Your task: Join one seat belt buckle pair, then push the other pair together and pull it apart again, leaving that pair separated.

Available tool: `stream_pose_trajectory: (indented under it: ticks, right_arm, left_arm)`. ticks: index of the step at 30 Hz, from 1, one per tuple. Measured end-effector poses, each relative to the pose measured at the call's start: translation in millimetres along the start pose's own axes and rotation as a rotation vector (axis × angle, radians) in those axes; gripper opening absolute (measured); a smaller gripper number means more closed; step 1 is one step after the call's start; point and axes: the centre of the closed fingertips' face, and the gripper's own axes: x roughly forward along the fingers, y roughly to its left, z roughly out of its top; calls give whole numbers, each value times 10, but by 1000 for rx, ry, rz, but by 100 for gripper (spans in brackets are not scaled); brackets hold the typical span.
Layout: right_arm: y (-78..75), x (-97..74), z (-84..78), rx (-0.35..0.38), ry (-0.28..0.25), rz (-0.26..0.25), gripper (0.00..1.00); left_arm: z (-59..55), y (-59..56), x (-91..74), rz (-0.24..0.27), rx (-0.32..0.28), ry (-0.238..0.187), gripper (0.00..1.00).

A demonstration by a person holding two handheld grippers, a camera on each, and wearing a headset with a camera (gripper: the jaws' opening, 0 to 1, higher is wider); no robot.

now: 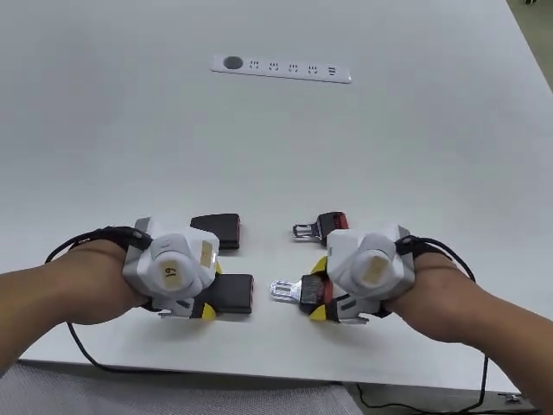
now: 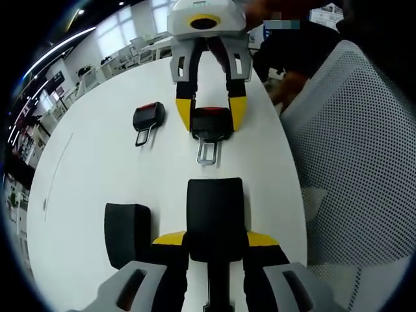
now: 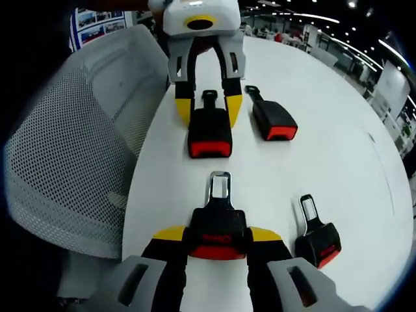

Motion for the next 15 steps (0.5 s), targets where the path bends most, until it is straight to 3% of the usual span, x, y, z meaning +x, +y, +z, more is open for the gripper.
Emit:
stream_pose_trajectory:
  ticks: [15]
  right_arm:
    - [68,91,251,4,-27,24,32]
  left_arm:
    - [-17,6,8,4,-11,6,33]
